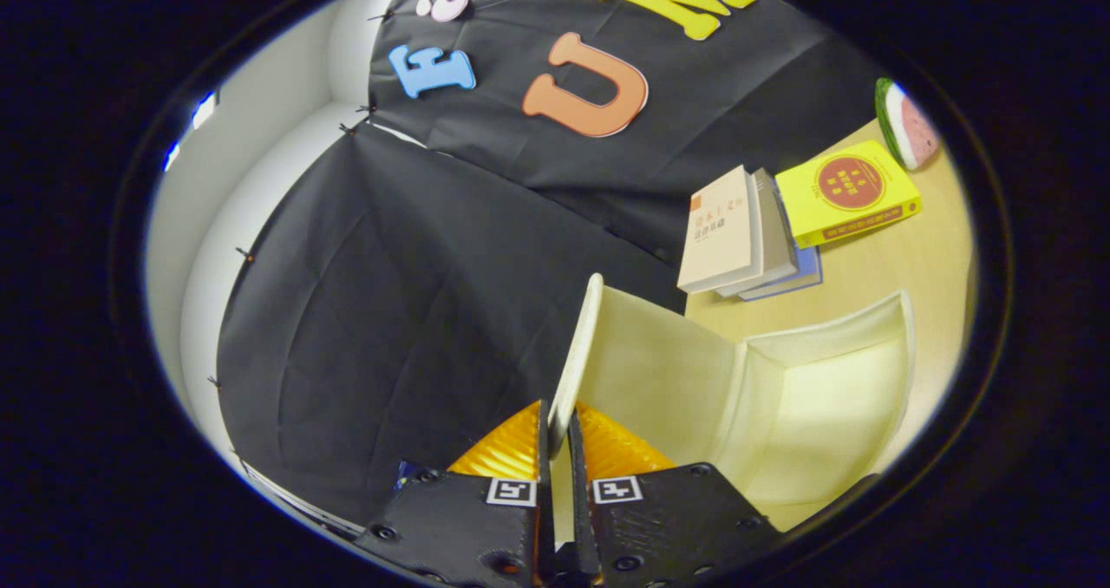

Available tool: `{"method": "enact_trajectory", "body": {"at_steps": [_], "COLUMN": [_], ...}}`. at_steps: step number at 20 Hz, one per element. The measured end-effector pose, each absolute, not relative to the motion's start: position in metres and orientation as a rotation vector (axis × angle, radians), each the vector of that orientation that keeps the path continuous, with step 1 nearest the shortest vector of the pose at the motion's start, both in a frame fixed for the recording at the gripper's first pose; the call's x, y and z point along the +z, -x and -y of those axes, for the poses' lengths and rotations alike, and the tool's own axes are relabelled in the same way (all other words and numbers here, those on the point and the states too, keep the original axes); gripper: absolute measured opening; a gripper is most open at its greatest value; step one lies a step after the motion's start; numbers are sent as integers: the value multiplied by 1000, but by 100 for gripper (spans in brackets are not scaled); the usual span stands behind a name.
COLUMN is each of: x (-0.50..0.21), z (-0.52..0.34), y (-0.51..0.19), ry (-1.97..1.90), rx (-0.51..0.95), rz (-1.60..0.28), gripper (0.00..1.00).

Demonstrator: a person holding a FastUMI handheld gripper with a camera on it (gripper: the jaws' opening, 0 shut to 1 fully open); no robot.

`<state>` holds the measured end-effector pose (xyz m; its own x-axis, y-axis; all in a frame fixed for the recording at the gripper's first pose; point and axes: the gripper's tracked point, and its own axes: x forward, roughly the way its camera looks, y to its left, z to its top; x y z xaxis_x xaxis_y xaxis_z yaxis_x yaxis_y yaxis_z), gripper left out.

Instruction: Open the storage box then place both shoes into the box .Put the left shoe in first, then the right shoe, with the right side of both shoes facing outward in a uniform manner.

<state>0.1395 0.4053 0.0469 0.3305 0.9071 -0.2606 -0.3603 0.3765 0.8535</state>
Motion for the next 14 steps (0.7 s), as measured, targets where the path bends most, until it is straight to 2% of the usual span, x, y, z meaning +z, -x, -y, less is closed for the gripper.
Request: {"method": "enact_trajectory", "body": {"at_steps": [4, 9, 14], "x": [47, 48, 36], "z": [-441, -453, -408], "y": [-142, -136, -158], "ry": [-763, -688, -627], "rx": [945, 941, 868], "rz": [-850, -822, -783], "gripper": [27, 78, 91]}}
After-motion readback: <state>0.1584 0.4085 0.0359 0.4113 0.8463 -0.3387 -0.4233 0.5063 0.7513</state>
